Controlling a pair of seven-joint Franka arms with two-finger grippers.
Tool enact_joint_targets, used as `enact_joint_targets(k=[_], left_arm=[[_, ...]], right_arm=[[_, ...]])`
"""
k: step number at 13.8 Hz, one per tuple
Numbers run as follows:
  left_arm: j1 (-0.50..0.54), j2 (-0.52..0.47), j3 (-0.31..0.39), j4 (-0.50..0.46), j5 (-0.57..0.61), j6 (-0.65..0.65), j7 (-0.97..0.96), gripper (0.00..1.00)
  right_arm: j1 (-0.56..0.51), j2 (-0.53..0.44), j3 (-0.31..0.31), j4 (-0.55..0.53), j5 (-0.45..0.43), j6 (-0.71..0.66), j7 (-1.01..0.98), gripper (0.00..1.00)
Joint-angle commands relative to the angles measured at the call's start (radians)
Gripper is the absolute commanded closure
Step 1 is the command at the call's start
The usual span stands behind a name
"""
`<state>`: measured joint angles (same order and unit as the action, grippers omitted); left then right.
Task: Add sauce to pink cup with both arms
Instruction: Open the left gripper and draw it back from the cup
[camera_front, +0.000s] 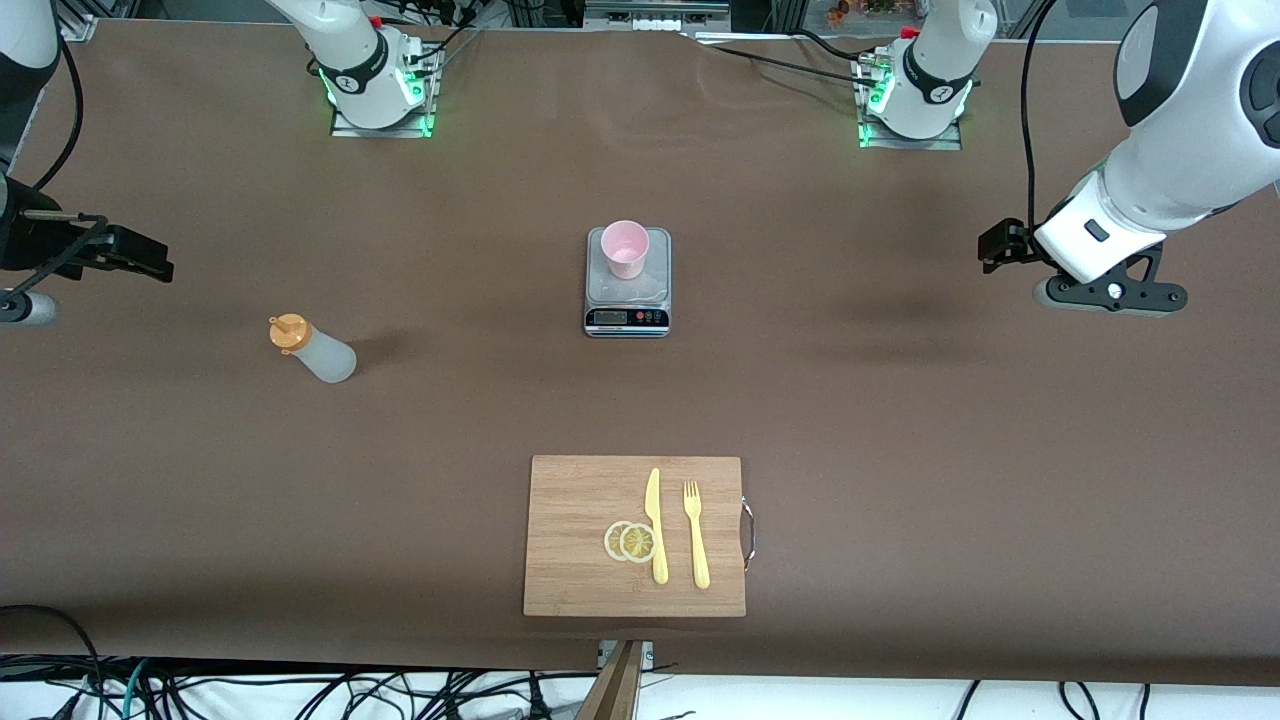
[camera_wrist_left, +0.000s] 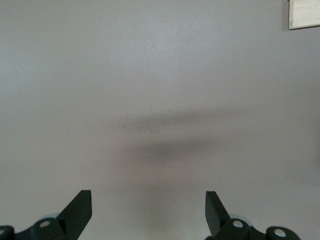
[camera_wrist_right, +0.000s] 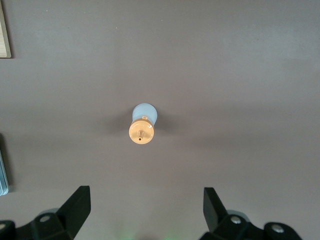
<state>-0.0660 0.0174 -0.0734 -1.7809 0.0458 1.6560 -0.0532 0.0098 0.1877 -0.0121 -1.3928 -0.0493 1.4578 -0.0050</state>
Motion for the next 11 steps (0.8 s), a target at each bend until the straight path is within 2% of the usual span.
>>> enact_joint_targets(k=[1,11], left_arm=[[0.0,0.006,-0.002,0.026,-0.017,-0.027,-0.005,0.0],[0.0,0.015,-0.002,0.028,-0.017,-0.027,-0.005,0.0]], right_arm=[[-0.005,-0.001,0.007,0.005,-0.009,0.001,0.013,0.0],[-0.007,0.003,0.006,0.005,-0.007,0.019,0.003,0.0]])
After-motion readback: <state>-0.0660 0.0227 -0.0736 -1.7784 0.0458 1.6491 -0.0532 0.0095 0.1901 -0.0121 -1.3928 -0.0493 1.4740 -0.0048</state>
